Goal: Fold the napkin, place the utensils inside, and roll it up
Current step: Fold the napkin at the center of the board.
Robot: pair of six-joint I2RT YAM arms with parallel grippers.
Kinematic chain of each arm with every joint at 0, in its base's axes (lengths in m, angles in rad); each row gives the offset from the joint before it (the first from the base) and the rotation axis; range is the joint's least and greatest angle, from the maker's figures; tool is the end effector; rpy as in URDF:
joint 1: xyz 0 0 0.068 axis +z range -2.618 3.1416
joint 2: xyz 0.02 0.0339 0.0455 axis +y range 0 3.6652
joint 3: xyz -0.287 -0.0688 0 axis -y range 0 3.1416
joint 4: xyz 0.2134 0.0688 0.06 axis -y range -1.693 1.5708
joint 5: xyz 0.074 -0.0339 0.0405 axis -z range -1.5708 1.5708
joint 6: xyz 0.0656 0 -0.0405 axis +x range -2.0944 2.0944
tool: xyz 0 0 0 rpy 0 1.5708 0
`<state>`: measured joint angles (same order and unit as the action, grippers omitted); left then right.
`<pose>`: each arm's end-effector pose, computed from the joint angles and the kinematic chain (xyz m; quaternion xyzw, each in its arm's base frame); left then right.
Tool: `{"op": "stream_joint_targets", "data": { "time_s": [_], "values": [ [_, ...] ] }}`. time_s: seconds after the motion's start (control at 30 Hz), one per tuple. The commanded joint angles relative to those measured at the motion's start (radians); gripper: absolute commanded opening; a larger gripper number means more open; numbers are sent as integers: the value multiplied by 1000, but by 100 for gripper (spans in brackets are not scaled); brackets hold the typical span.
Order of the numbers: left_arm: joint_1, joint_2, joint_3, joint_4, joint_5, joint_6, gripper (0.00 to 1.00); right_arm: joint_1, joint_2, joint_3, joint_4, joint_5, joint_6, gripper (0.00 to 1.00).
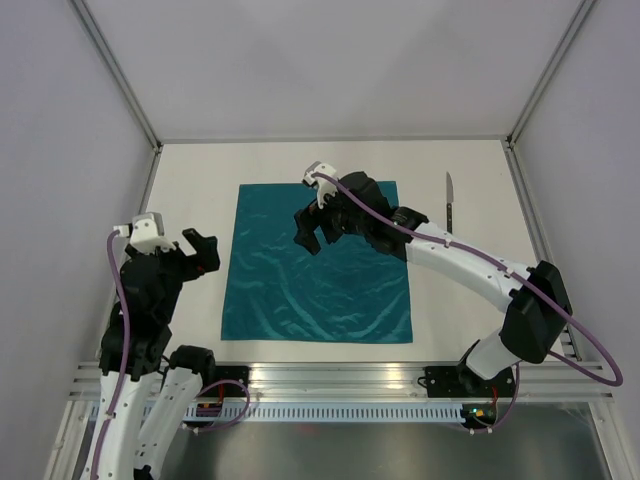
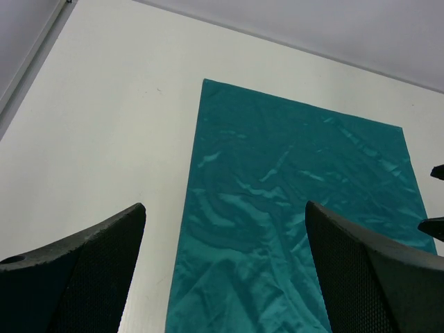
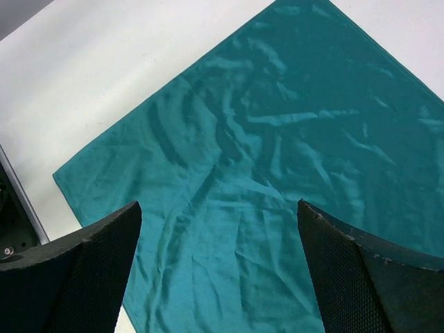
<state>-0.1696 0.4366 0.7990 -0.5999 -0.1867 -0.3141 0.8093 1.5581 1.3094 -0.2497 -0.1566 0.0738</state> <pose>0.0738 -0.0003 0.3340 -0.1140 0.7763 -0.0763 0.6153 0.2409 0.2675 0.3398 -0.3454 0.7854 0.2784 0.4317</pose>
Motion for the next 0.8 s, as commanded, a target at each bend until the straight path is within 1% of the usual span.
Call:
{"op": "stream_joint_targets", "data": {
  "time_s": [0.0,0.13,0.23,0.27,0.3,0.4,0.47,0.53,0.57,0.7,0.73,0.77],
  "values": [
    [5,-12,-3,-18,-22,-11,100,-1,-27,-30,53,48,-8,98],
    [4,-15,6,-12,-36,-6,100,1,-53,-64,73,43,-14,98],
    [4,11,77,-14,-65,7,100,4,-53,-78,92,14,-20,98],
    [4,23,106,-15,-63,10,100,16,-47,-73,93,15,-40,96],
    [4,54,171,-18,-60,12,100,30,-27,-67,96,38,-54,93],
    [5,117,316,-41,-54,20,100,111,49,-30,93,112,-120,89],
    [5,149,408,-58,-63,27,100,178,120,13,92,117,-124,85],
    [4,186,459,-90,-91,36,100,218,169,43,89,132,-128,82],
    [4,195,507,-104,-95,38,100,259,219,77,90,137,-132,79],
    [4,229,585,-155,-89,30,100,349,328,157,101,150,-143,72],
    [4,235,595,-176,-89,26,100,364,348,171,101,150,-144,69],
    [4,237,608,-182,-91,23,100,401,382,192,102,181,-141,67]
  ]
}}
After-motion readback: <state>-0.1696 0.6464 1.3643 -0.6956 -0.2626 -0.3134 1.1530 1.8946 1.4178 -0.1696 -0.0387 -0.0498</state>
